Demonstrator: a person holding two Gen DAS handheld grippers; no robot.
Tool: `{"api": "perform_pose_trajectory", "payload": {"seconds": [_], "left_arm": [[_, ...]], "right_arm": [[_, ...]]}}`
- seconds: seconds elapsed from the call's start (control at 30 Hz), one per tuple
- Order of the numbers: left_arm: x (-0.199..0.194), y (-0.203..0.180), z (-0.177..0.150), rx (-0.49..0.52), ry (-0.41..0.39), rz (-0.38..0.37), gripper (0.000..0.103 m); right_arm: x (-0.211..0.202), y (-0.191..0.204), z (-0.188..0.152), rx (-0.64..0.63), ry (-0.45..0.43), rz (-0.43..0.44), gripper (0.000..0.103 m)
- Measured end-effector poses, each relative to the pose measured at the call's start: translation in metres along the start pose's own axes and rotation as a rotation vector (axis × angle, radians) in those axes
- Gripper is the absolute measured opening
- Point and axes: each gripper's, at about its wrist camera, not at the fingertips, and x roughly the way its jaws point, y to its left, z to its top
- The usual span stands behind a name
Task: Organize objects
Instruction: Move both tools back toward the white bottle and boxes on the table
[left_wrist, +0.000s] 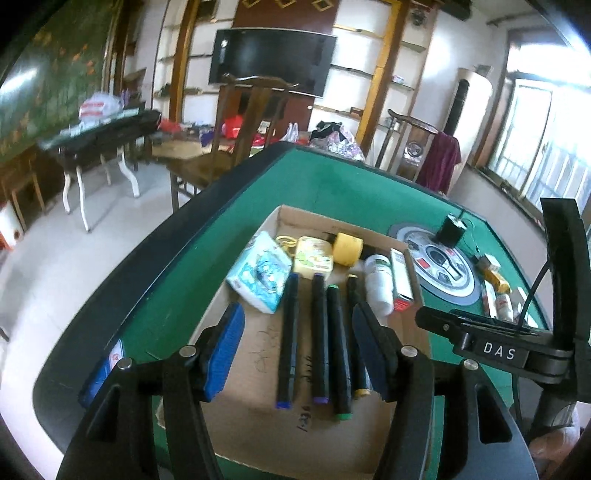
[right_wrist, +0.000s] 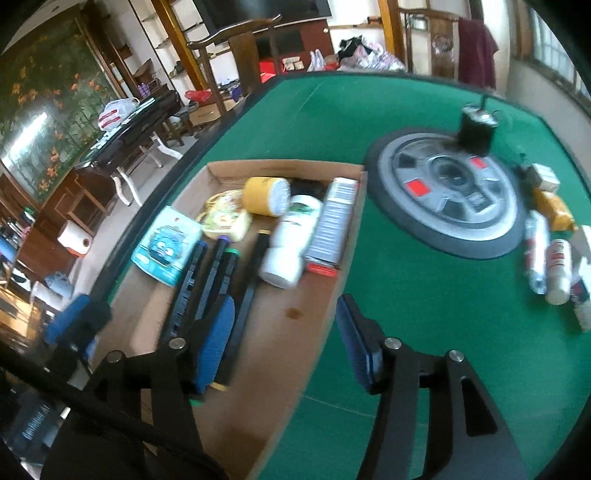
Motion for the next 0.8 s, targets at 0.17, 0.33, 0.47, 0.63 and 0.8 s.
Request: {"api": "perform_pose_trajectory", "payload": {"seconds": [0.17, 0.33, 0.47, 0.63, 0.8], "left_arm": [[-0.011, -0.031, -0.004, 0.08, -0.016, 0.015, 0.055], [-0.022, -0.067, -0.009, 0.178, -0.043, 0.054, 0.055], [-0.028, -0.096, -0.014, 0.257, -0.056, 0.088, 0.055], [-0.026, -0.127, -0.017, 0.329, -0.037, 0.106, 0.055], [-0.023, -0.154, -0.02, 0.398, -0.034, 0.133, 0.055]], "right_arm": [[-0.018, -0.025, -0.009, 0.029, -0.033, -0.027, 0.057], [-0.04, -0.058, -0.015, 0.08, -0.084, -0.059, 0.056], [-0.058, -0.087, -0.02, 0.12, -0.125, -0.066, 0.057], [-0.079, -0.122, -0.021, 0.173, -0.17, -0.083, 0.058], [-0.104, -0.161, -0.018, 0.223, -0.222, -0.113, 0.058]]}}
